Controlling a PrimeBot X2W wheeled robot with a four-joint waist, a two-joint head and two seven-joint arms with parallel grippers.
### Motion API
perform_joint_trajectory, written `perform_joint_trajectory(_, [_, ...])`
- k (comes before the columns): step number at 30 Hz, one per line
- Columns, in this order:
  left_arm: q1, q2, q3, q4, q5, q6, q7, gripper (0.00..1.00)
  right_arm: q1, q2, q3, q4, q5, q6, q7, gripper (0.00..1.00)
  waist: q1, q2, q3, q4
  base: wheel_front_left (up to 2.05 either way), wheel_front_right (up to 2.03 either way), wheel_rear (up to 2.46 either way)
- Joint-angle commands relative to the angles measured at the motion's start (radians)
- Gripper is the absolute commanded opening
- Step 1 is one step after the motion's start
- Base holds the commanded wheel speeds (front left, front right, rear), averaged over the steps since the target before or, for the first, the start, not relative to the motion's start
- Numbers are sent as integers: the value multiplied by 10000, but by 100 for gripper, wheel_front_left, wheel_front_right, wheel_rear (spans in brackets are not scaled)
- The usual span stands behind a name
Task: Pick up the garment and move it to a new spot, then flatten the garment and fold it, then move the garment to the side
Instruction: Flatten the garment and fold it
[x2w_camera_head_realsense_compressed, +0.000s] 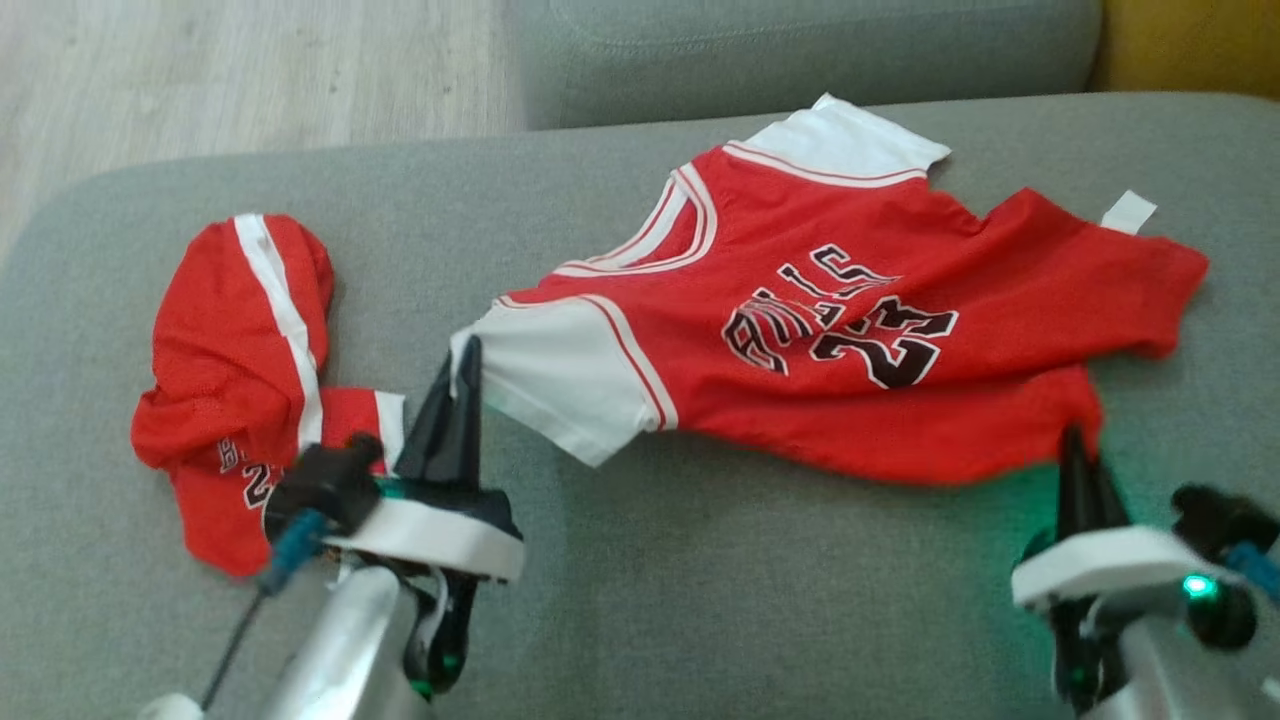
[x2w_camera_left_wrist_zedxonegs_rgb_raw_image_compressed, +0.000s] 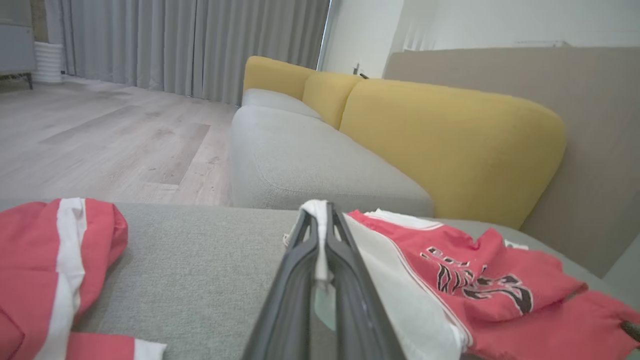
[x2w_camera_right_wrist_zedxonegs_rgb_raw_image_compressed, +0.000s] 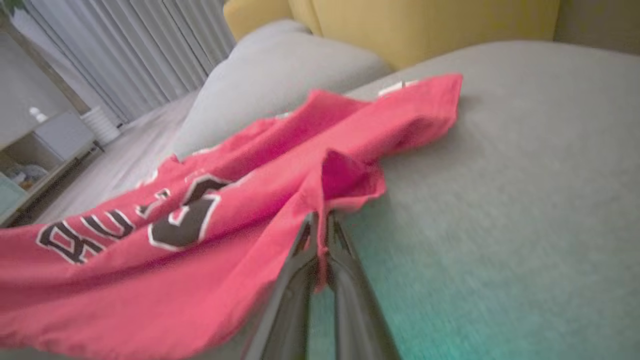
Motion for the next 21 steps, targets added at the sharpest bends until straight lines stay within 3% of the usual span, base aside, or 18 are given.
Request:
perform_joint_trajectory(1, [-392,-6,522,-493,-405,-93,29,0,-440,-37,238,-776,-20,-7,-206,0,0,0,-147,-58,0,0,0])
perform_joint_trajectory(5, [-998,-177,830,-1063,-1496,-241,355,0,-820,-37,0,-2589,-431,-7,54,0,0,0,-475,-173,0,0,0])
perform_joint_trajectory(8, [-1766,-249,1144,-1579,-2196,-78,490,0,-1348,-94,35,-4181,-892,-7,733,0,0,0,-723,-245,0,0,0])
perform_joint_trajectory(15, [-3687,-313,1586,-2989,-3684,753,339,0,-2850,-993,195,-6688,-659,-7,2543,0,0,0,-1130,-289,0,0,0])
perform_joint_trajectory(21, [-3968,-274,1346,-4824,-3823,1505,904,0,-2999,-1514,104,-8661,-428,-7,3835,0,0,0,-1218,-224,0,0,0])
